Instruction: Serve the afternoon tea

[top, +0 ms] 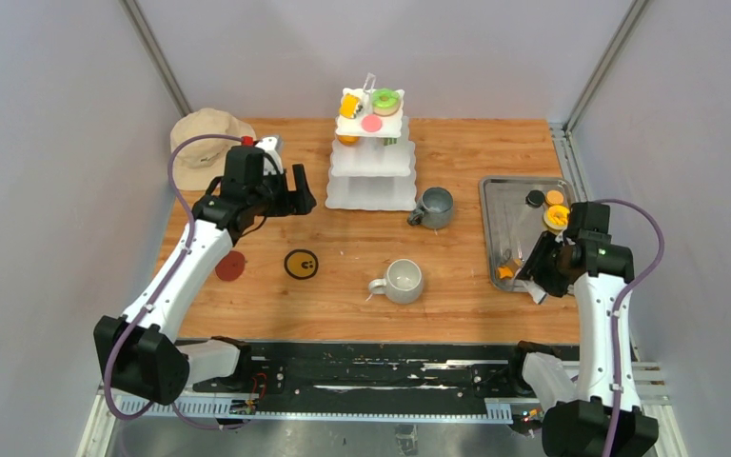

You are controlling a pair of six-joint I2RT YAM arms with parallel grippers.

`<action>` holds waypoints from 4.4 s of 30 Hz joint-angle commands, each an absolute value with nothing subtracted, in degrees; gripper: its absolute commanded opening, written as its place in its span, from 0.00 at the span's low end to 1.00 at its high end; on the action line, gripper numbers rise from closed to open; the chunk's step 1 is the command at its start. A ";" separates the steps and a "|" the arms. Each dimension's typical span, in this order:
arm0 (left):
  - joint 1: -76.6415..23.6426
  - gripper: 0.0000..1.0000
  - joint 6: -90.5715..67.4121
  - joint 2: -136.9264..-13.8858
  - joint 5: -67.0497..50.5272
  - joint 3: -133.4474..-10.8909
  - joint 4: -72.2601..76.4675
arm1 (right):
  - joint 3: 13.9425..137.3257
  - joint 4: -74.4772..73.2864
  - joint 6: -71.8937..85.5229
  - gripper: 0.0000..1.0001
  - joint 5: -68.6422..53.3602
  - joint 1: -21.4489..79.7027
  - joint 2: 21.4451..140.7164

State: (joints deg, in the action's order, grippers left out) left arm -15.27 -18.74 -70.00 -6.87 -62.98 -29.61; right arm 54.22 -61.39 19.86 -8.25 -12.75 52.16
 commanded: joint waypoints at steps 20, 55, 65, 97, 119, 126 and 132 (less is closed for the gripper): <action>-15.64 0.88 -19.57 -67.41 -9.29 -61.39 -27.44 | 57.63 -64.85 18.53 0.38 -0.39 -3.93 54.90; -15.64 0.88 -19.34 -66.13 -8.92 -60.56 -27.86 | 60.20 -65.15 20.34 0.43 7.64 8.37 61.08; -15.62 0.88 -19.16 -66.11 -8.87 -60.59 -27.95 | 61.82 -66.41 20.31 0.21 11.14 8.58 60.42; -15.64 0.88 -18.47 -65.52 -7.34 -60.91 -28.83 | 82.04 -55.31 19.91 0.01 2.33 10.29 58.67; -15.64 0.89 -17.38 -64.57 -3.76 -61.26 -31.67 | 90.92 -30.78 28.47 0.00 -3.41 29.33 81.92; -15.63 0.89 -17.38 -64.22 -3.63 -60.83 -31.90 | 92.08 -28.87 31.84 0.01 -2.42 30.39 86.69; -15.64 0.89 -17.24 -63.91 -3.51 -60.73 -32.00 | 90.71 -24.91 35.67 0.04 -1.56 31.31 88.75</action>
